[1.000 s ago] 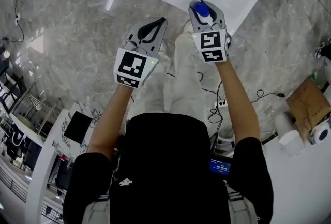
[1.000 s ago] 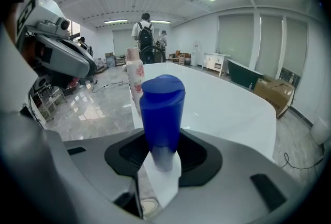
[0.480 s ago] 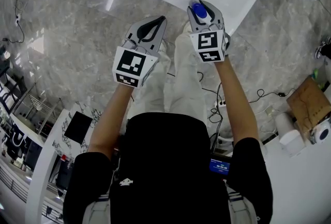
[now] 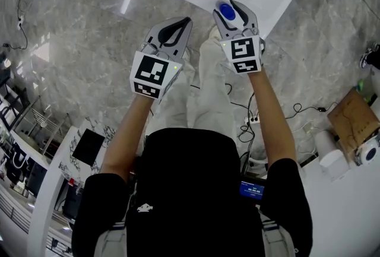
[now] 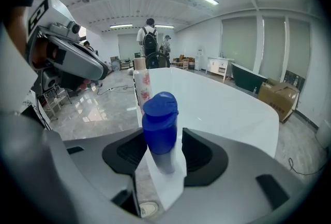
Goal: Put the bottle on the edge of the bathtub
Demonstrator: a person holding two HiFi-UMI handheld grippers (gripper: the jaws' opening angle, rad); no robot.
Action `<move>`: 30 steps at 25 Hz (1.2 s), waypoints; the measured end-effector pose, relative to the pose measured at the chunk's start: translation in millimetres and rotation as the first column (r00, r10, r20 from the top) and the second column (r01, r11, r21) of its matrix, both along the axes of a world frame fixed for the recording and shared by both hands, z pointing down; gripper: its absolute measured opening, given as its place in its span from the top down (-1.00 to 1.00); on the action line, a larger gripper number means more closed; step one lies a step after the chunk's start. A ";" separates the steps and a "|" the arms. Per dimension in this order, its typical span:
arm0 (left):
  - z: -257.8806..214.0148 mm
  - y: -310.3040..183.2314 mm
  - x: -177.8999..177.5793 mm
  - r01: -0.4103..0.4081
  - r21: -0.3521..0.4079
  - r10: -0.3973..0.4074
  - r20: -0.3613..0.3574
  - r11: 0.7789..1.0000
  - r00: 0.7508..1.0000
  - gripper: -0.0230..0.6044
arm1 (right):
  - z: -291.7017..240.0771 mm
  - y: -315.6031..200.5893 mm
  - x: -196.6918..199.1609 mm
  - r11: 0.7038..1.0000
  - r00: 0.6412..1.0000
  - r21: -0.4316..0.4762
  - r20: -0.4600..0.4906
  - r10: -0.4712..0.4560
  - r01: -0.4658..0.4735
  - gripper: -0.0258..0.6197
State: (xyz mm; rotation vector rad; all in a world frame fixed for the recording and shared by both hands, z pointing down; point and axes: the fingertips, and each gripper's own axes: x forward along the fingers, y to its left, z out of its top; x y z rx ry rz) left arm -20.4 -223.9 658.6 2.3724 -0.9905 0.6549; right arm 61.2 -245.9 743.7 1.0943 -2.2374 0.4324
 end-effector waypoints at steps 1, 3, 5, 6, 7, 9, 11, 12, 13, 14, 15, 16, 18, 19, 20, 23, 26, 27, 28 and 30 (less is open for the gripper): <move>-1.1 0.0 0.2 -0.003 0.002 0.003 0.004 1.000 1.000 0.89 | -3.2 0.2 -0.3 1.000 1.000 0.004 0.004 -0.002 0.002 0.27; -3.4 -0.5 -0.2 -0.005 0.005 0.005 0.011 1.000 1.000 0.89 | -11.0 -0.2 -1.4 1.000 1.000 0.013 0.019 -0.002 0.002 0.26; -8.8 -2.4 0.1 -0.005 0.019 0.004 0.008 1.000 1.000 0.89 | -21.8 0.2 -3.0 1.000 0.999 0.024 0.038 0.000 -0.001 0.26; -12.6 -3.3 0.3 -0.006 0.031 0.006 0.007 0.999 1.000 0.89 | -28.1 0.9 -3.5 1.000 0.999 0.028 0.050 0.003 -0.005 0.26; -16.6 -3.9 0.6 -0.009 0.042 0.009 0.009 0.999 1.000 0.89 | -35.0 1.7 -3.6 0.999 0.998 0.032 0.060 0.008 -0.010 0.26; -25.1 -3.8 0.9 -0.018 0.058 0.018 0.013 0.998 1.000 0.89 | -50.2 3.6 -3.1 0.999 0.997 0.045 0.078 0.017 -0.021 0.26; -34.7 -3.9 0.4 -0.032 0.074 0.030 0.018 0.997 0.999 0.89 | -67.4 5.2 -2.5 0.998 0.996 0.062 0.090 0.026 -0.032 0.26; -40.2 -5.0 0.1 -0.036 0.084 0.034 0.019 0.996 0.999 0.89 | -76.6 5.2 -1.6 0.997 0.995 0.071 0.096 0.033 -0.040 0.26; -46.1 -6.8 0.1 -0.037 0.093 0.036 0.017 0.995 0.999 0.89 | -86.1 4.6 -0.3 0.996 0.994 0.079 0.104 0.042 -0.051 0.27; -52.5 -8.9 0.3 -0.037 0.103 0.036 0.013 0.994 0.999 0.89 | -95.6 3.7 1.2 0.994 0.992 0.087 0.114 0.052 -0.063 0.30; -58.9 -10.7 0.8 -0.038 0.114 0.037 0.010 0.993 0.999 0.89 | -104.9 2.8 2.7 0.993 0.990 0.093 0.126 0.062 -0.074 0.34; -65.6 -12.1 1.5 -0.039 0.124 0.038 0.009 0.991 0.999 0.89 | -113.9 2.2 4.1 0.992 0.989 0.099 0.135 0.069 -0.082 0.40; -79.9 -13.2 2.7 -0.047 0.146 0.047 0.007 0.988 0.999 0.89 | -132.9 1.3 4.8 0.989 0.987 0.116 0.142 0.074 -0.091 0.48; -87.5 -13.6 2.6 -0.054 0.158 0.054 0.005 0.986 0.999 0.89 | -143.1 0.7 4.1 0.987 0.987 0.129 0.140 0.075 -0.093 0.52; -95.2 -14.3 1.4 -0.060 0.171 0.060 0.003 0.983 0.998 0.89 | -153.5 0.1 2.5 0.985 0.988 0.143 0.135 0.074 -0.094 0.55; -119.3 -15.6 -6.6 -0.067 0.204 0.069 -0.002 0.977 0.998 0.89 | -186.0 1.2 -7.3 0.979 0.988 0.180 0.138 0.069 -0.093 0.69; -143.0 -16.2 -13.5 -0.070 0.236 0.075 -0.012 0.969 0.997 0.89 | -213.4 3.7 -14.0 0.973 0.985 0.204 0.158 0.075 -0.107 0.77; -150.7 -16.3 -15.7 -0.071 0.247 0.077 -0.015 0.966 0.997 0.89 | -222.2 3.8 -16.1 0.971 0.983 0.211 0.164 0.080 -0.114 0.78; -158.3 -16.1 -18.4 -0.069 0.258 0.077 -0.019 0.964 0.997 0.89 | -230.7 4.2 -18.5 0.968 0.982 0.218 0.170 0.085 -0.122 0.79; -174.3 -14.1 -25.5 -0.059 0.274 0.070 -0.032 0.960 0.997 0.89 | -246.8 6.9 -24.0 0.964 0.979 0.227 0.181 0.098 -0.138 0.80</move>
